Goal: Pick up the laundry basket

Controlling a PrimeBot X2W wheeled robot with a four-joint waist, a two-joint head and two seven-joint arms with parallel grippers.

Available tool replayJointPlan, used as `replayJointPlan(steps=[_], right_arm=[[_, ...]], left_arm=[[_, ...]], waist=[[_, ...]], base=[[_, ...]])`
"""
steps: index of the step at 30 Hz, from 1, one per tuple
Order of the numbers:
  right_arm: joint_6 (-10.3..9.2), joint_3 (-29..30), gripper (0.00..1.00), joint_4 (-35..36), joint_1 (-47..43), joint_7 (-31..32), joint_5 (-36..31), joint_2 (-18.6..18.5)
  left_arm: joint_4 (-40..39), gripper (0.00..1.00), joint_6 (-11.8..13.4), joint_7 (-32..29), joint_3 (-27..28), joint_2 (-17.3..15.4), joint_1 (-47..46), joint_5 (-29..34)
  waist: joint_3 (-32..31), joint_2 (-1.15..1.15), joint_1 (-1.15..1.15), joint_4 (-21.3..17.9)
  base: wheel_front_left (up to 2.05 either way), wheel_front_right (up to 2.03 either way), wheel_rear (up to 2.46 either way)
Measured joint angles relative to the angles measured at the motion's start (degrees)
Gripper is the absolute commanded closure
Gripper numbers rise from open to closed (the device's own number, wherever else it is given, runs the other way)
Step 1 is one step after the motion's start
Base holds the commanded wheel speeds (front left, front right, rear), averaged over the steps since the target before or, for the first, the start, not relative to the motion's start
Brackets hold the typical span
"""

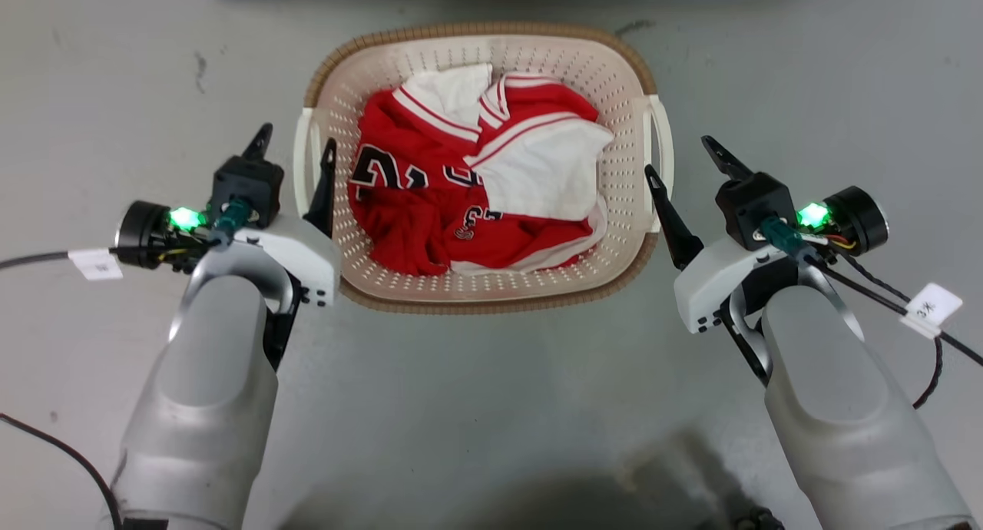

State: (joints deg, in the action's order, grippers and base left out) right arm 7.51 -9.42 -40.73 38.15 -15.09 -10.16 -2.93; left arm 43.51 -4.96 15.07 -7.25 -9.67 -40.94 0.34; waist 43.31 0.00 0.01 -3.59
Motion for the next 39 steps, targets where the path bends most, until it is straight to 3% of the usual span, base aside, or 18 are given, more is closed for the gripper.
replayJointPlan(steps=[20, 32, 33, 34, 35, 36, 39], right_arm=[[0.01, -3.64, 0.0, -14.08, 11.18, 0.0, 1.4, 0.0], [0.04, -3.91, 0.0, -17.22, 14.73, -0.03, 3.85, 0.19], [0.04, -4.05, 0.46, -17.46, 14.87, -0.03, 3.99, 0.22], [0.04, -4.13, 0.78, -17.67, 15.07, -0.08, 4.01, 0.24], [0.05, -4.23, 1.0, -17.9, 15.36, -0.08, 4.01, 0.27], [0.07, -4.42, 1.0, -18.37, 15.64, -0.09, 4.01, 0.36], [0.03, -4.56, 1.0, -19.46, 15.94, -0.09, 4.37, 0.97]], left_arm=[[10.95, 0.0, 0.65, 0.0, -0.9, -1.81, -9.38, -0.74], [15.36, 0.0, 0.38, 0.42, -2.94, -1.67, -12.62, -0.68], [15.58, 0.0, 0.37, 0.45, -2.91, -1.66, -12.8, -0.9], [15.81, 0.0, 0.3, 0.52, -2.9, -1.62, -12.98, -1.15], [16.1, 0.65, 0.01, 0.6, -3.23, -1.62, -13.22, -1.07], [16.27, 1.0, -0.09, 0.63, -3.45, -1.62, -13.42, -1.05], [16.9, 1.0, -0.43, 0.78, -3.89, -1.42, -14.05, -1.08]], waist=[[10.52, 0.0, 0.0, -1.77], [13.55, 0.0, -0.04, -1.91], [13.69, 0.0, -0.04, -1.88], [13.83, 0.01, -0.04, -1.86], [13.96, 0.01, -0.05, -1.85], [14.08, 0.01, -0.05, -1.85], [14.29, 0.01, -0.06, -1.76]], base=[[0.0, 0.0, 0.0], [0.0, 0.0, 0.0], [0.0, 0.0, 0.0], [0.0, 0.0, 0.0], [0.0, 0.0, 0.0], [0.0, 0.0, 0.0], [0.0, 0.0, 0.0]])
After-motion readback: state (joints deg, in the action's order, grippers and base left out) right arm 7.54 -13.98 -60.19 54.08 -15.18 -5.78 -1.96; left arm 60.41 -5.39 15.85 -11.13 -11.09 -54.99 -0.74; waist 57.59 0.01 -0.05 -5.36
